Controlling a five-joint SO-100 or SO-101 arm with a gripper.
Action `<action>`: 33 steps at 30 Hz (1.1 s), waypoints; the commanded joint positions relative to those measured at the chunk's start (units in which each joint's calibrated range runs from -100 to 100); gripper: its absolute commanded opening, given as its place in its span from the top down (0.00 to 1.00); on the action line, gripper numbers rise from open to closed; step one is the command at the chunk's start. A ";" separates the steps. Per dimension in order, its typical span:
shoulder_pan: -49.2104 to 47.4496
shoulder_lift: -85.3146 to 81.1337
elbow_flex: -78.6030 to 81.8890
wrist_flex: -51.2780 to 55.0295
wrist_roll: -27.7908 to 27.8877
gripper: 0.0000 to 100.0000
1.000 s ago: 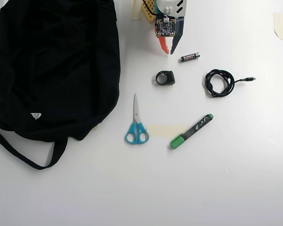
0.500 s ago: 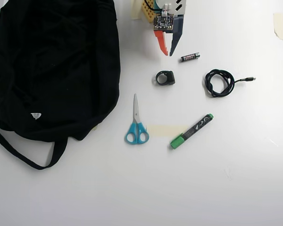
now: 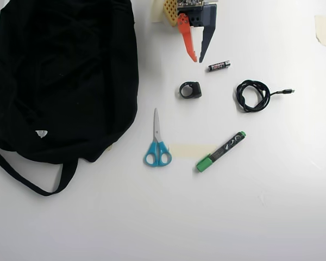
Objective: Put the green marker into the black bag
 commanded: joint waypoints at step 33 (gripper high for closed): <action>2.60 61.16 -61.07 -26.91 6.46 0.98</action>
